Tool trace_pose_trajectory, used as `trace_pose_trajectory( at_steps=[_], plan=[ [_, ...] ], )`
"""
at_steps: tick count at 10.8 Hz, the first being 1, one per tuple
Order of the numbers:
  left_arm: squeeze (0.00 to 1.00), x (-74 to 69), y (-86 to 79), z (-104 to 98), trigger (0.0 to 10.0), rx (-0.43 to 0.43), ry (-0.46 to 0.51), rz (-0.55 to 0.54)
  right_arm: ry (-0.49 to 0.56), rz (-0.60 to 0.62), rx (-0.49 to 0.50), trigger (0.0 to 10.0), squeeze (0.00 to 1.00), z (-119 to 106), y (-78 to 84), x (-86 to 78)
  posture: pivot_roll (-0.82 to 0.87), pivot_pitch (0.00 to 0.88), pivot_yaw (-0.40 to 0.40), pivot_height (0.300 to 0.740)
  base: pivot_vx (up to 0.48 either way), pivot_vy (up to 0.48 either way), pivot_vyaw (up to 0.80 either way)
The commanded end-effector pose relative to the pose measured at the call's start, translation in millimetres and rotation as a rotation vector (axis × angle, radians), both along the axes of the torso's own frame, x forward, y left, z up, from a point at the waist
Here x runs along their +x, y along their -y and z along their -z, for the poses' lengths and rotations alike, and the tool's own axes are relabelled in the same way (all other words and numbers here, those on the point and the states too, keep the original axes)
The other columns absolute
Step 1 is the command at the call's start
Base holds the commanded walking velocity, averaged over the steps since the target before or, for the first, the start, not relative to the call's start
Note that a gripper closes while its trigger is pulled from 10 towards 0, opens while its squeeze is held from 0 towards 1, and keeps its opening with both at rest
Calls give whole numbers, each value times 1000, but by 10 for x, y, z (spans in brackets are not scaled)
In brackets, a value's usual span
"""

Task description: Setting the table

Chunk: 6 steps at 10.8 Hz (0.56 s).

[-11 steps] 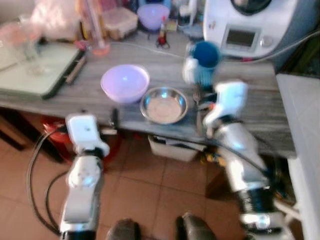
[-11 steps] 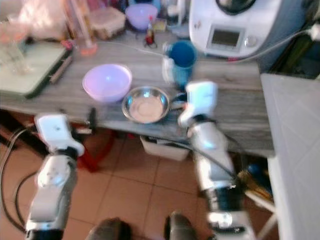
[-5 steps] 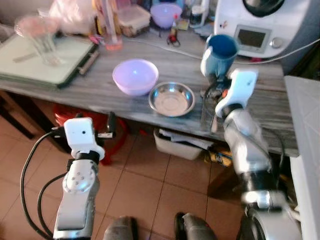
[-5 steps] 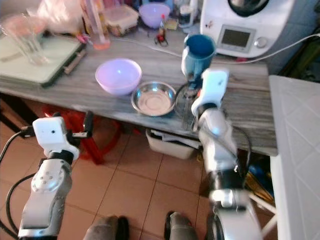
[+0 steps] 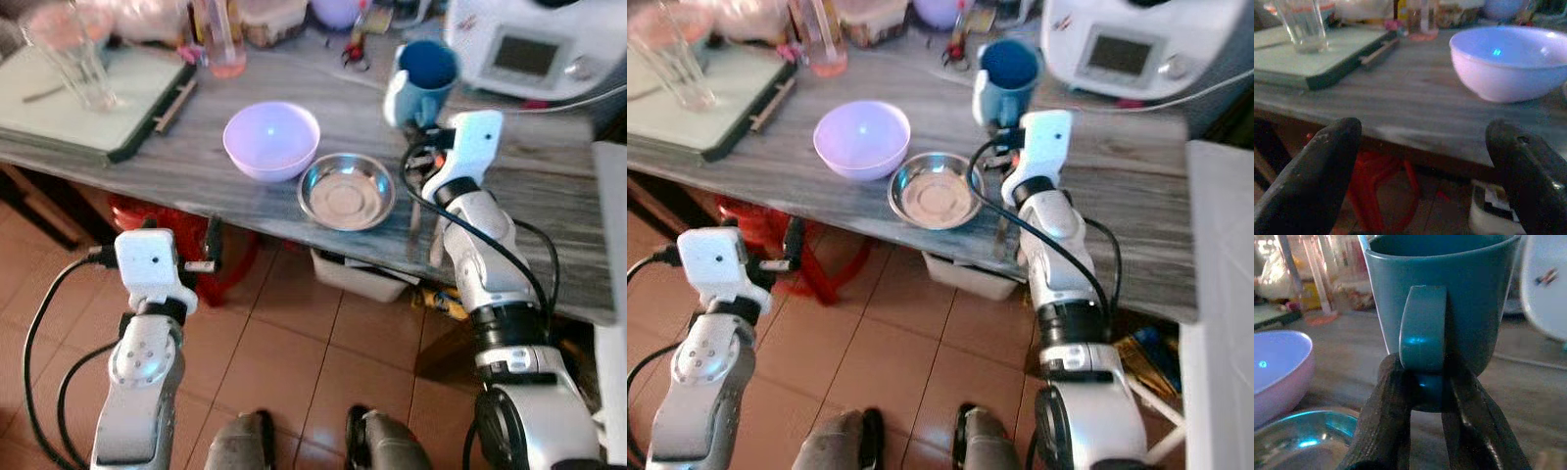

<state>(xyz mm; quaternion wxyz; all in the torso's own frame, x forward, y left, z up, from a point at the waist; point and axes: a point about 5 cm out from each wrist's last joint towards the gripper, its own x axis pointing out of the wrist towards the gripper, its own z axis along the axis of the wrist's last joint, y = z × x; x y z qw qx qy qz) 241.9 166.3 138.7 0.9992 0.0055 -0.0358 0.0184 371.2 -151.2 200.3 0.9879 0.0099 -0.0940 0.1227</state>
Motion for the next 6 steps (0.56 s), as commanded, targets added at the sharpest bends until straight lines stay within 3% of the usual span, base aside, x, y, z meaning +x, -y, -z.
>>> trace_pose_trajectory(
  at_steps=[1, 6],
  plan=[
    [0, -50, -29, -13, 10000, 15, -8, -10, 20, -24, 22, 10000, 0, -90, -12, 44, 131, 261, 54, 740, 0, 0, 0],
    [0, -134, -98, -51, 10000, 31, -31, -20, -8, -110, 8, 10000, 0, -190, -28, 233, 158, 283, 55, 740, 0, 0, 0]
  ],
)
